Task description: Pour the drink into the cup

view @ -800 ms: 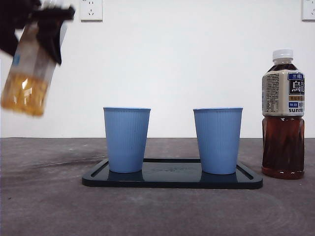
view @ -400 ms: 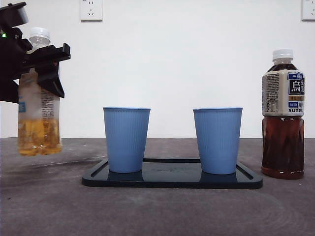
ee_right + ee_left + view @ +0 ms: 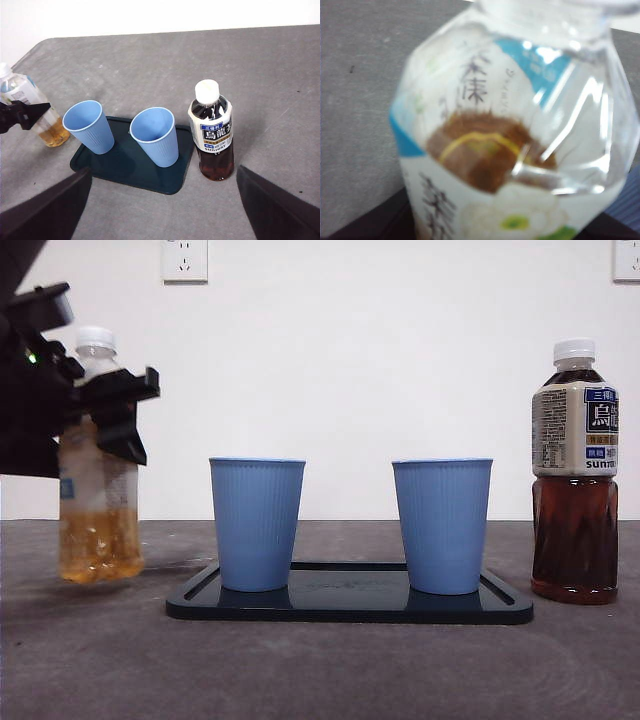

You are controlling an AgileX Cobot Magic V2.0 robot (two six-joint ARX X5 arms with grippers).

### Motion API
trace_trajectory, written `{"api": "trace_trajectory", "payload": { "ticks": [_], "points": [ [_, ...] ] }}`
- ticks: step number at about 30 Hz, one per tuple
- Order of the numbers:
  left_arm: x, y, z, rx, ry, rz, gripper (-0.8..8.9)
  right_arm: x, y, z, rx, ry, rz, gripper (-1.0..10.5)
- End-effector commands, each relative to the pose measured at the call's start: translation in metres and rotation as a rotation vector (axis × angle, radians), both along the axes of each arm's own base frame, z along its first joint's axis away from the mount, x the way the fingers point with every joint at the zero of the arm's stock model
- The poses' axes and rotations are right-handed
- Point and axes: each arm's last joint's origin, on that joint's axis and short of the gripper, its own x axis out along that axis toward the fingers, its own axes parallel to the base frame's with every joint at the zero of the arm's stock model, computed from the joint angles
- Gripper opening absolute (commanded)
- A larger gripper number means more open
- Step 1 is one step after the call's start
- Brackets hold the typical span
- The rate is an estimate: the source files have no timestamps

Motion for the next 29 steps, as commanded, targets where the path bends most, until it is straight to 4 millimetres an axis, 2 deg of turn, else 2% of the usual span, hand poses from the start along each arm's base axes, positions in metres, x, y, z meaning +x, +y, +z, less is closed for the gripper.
{"api": "trace_trajectory", "payload": {
  "ticks": [1, 9, 14, 19, 29],
  "points": [
    [0.006, -0.004, 0.003, -0.010, -0.055, -0.008, 2.12, -0.001, 0.000, 0.004, 0.017, -0.009, -0.002, 4.6],
    [0.009, -0.010, -0.011, 0.034, -0.001, -0.032, 2.13, -0.001, 0.000, 0.004, 0.018, -0.009, -0.002, 4.6],
    [0.008, -0.013, -0.010, 0.053, -0.012, -0.052, 2.20, -0.001, 0.000, 0.004, 0.020, -0.008, -0.003, 4.6],
    [0.008, -0.012, -0.009, 0.051, -0.016, -0.052, 3.69, -0.001, 0.000, 0.004, 0.020, -0.008, -0.003, 4.6],
    [0.001, -0.009, 0.009, 0.024, -0.073, -0.049, 5.07, -0.001, 0.000, 0.004, 0.020, -0.008, -0.003, 4.6]
  ]
}}
